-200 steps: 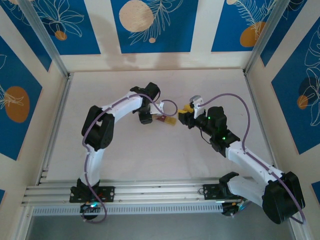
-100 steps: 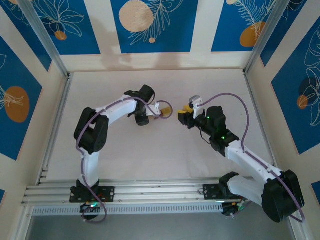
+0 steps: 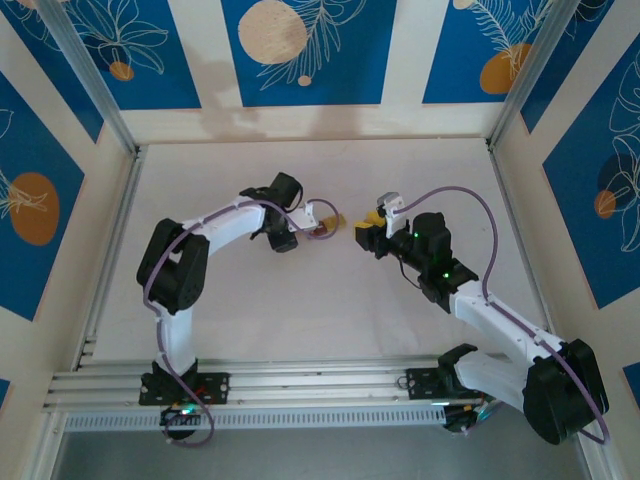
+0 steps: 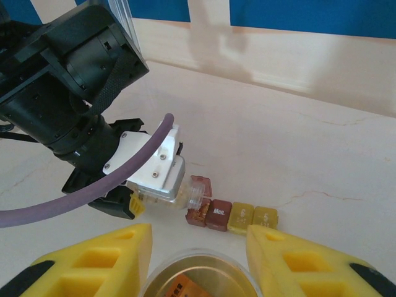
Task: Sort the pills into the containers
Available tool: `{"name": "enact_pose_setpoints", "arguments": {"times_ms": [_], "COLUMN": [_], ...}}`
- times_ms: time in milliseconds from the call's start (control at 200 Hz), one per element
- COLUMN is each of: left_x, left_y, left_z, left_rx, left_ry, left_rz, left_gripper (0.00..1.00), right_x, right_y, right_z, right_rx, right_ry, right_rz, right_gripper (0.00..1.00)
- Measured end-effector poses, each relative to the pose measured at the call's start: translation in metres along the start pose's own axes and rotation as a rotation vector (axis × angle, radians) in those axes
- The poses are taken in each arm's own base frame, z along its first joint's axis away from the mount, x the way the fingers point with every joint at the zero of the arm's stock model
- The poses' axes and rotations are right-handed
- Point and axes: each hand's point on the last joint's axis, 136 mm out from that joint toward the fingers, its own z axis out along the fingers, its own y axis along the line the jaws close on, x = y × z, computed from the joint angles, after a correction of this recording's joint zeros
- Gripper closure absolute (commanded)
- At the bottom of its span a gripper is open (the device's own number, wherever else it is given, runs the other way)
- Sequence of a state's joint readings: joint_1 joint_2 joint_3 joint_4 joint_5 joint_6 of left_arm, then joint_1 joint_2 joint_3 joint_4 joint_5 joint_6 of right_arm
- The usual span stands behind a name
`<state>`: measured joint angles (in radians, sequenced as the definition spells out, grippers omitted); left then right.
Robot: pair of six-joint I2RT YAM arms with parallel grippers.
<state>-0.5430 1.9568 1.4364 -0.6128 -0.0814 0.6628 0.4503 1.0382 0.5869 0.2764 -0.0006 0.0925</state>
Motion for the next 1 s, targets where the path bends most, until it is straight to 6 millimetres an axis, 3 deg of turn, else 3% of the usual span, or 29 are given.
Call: {"name": "enact_pose_setpoints", "arguments": {"times_ms": [225,670,810,1000], "left_x": [0.005,0.008,0.002,-0.019], "left_y": [-0.002,-0.011,-0.018,-0.023], "left_z": [0.001,-0.025,-0.063,-0.147], "left_rx": [-0.004,-0.036,-0.096,-0.231], "left_ry": [-0.008,-0.194,-0.405,-0.869], "left_rz": [-0.015,-0.113,-0.165,-0.201], "left_gripper": [1.0,1.0,1.0,1.0], "right_x": [0.002,0.008,0.008,0.005], "right_y": [-0.001,-0.001,0.002,0.012], "right_z": [0.002,0.005,0.005,0.005], "right_rx": [0.0,-0.004,-0.019,-0.073], "right_ry": [0.008,0.026,0.025,0.028], "right_rz": [0.002,0.006,0.006,0.022], "right_gripper": [1.0,1.0,1.0,1.0]}}
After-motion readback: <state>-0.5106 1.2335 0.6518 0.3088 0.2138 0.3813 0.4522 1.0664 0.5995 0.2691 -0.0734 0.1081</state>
